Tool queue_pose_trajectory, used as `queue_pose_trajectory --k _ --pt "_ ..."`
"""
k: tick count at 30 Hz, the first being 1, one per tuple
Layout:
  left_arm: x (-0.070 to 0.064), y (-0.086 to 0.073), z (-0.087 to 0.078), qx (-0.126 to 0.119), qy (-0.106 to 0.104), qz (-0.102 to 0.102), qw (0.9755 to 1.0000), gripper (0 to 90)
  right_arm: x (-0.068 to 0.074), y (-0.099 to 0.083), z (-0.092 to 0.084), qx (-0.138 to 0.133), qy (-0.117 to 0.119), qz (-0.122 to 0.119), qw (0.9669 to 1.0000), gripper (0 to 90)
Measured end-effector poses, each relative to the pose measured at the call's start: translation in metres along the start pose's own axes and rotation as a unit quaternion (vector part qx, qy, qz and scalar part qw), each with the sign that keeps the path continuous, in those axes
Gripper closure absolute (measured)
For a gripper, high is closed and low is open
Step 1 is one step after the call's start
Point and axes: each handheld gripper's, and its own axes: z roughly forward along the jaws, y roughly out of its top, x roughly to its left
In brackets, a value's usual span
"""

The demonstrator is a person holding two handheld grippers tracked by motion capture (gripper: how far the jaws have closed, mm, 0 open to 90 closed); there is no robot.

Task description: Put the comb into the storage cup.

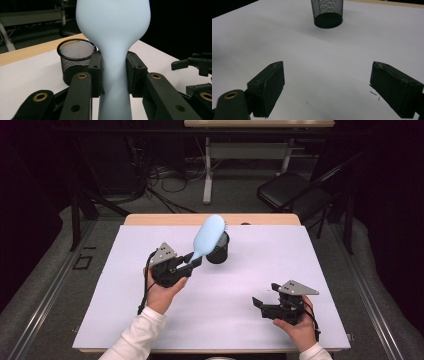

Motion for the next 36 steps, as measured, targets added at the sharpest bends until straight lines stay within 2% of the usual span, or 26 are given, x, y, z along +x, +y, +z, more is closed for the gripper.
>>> queue_pose_trajectory --k 2,8,11,15,17,24,32,36 --pt "0.0 0.0 0.0 0.0 0.0 0.0 1.0 69.4 -0.001 0.001 0.004 0.004 0.019 0.013 0.9997 11.5" --pt "-0.001 0.0 -0.001 -0.002 0.002 0.0 1.0 69.4 -0.006 0.006 0.008 0.006 0.039 0.046 0.9982 10.9" --pt "-0.001 0.0 -0.002 -0.003 0.003 -0.001 1.0 69.4 -0.007 0.014 0.008 0.014 0.025 0.041 0.9987 9.5" --pt "-0.001 0.0 -0.002 -0.005 0.003 0.0 1.0 69.4 -0.008 0.026 0.008 0.008 0.037 0.04 0.9985 9.5" --pt "-0.002 0.0 -0.002 -0.006 0.002 0.003 1.0 69.4 -0.007 0.032 0.008 0.013 0.036 0.034 0.9987 9.5" --pt "-0.001 0.0 -0.004 -0.011 0.003 0.003 0.9999 69.4 -0.006 0.051 0.013 0.032 0.058 0.038 0.9971 9.6" --pt "-0.001 0.0 -0.005 -0.014 0.005 0.003 0.9999 69.4 -0.011 0.072 0.013 0.038 0.065 0.05 0.9959 9.7" --pt "-0.001 0.001 -0.005 -0.015 0.005 0.003 0.9999 69.4 -0.014 0.081 0.014 0.042 0.073 0.066 0.9942 9.7"
